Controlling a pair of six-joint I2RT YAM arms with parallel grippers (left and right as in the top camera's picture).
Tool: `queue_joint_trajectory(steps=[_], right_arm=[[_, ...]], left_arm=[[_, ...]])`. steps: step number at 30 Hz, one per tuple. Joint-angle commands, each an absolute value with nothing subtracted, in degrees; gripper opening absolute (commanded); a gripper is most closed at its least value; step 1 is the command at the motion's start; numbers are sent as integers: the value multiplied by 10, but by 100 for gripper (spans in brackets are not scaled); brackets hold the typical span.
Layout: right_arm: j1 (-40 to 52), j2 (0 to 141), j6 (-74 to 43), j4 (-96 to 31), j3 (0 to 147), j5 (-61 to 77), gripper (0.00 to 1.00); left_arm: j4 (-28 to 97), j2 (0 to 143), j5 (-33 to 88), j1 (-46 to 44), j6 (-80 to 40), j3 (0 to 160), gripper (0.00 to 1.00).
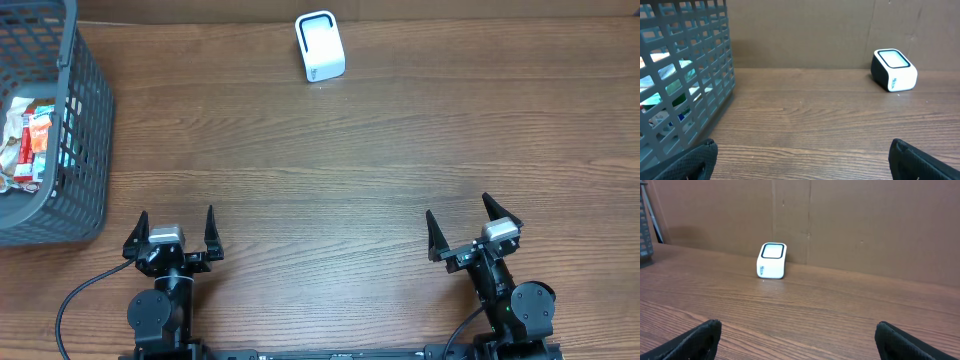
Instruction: Scan the item barcode
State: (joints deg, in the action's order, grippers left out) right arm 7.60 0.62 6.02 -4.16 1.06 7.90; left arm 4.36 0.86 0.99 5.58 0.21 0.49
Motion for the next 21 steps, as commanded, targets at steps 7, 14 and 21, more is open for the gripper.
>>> queue_joint_trajectory(steps=[7, 14, 21], right_arm=[[75, 2, 63, -40, 4, 74, 100], [75, 2, 63, -40, 4, 74, 100], [75, 2, 63, -40, 4, 74, 100]], left_arm=[[41, 4, 17, 53, 11, 4, 100], [122, 4, 88, 52, -37, 49, 100], [271, 4, 93, 52, -65, 171, 100]])
